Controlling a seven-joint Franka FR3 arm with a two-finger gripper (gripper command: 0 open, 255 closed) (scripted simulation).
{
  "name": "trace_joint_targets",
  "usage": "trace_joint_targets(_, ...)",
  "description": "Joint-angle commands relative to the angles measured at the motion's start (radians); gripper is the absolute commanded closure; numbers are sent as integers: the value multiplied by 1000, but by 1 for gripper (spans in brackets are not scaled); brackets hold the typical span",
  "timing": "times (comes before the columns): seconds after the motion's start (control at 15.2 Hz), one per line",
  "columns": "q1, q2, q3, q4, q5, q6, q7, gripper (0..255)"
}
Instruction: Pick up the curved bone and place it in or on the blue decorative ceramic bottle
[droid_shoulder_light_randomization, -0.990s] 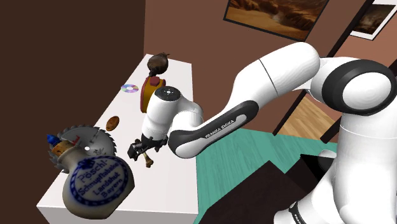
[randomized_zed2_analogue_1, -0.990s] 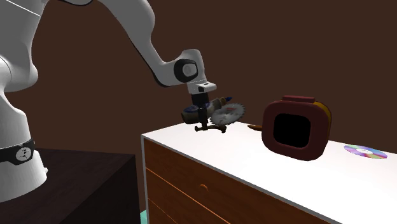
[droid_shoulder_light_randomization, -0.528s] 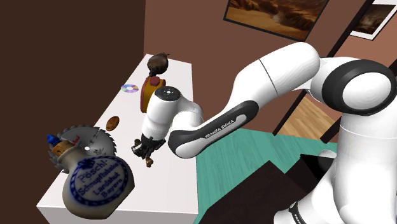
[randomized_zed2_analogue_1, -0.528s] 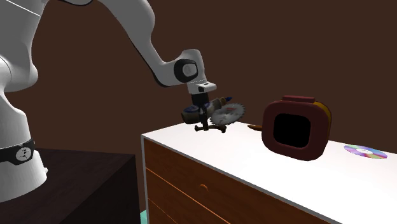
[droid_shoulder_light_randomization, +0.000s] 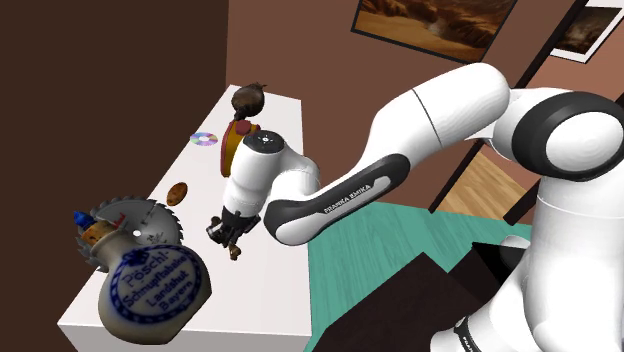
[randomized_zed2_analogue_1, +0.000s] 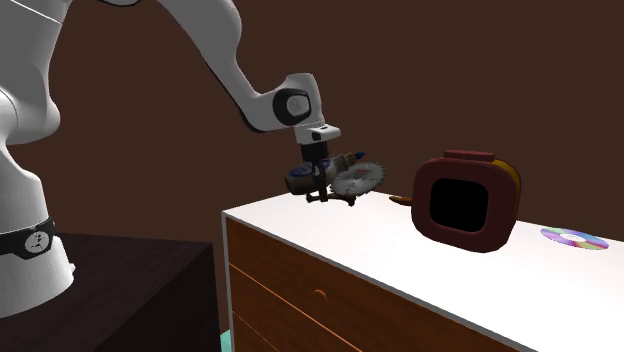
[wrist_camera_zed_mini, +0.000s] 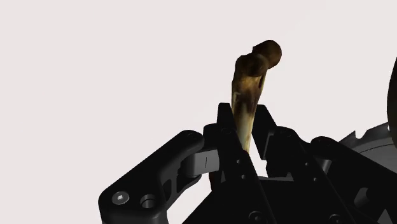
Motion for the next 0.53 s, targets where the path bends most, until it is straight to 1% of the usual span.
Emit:
trace_joint_targets(0.0, -8, -20, 10, -2, 14, -17, -11, 255)
trace_joint_targets(0.46, -31, -83, 42, 7, 64, -85, -50, 255)
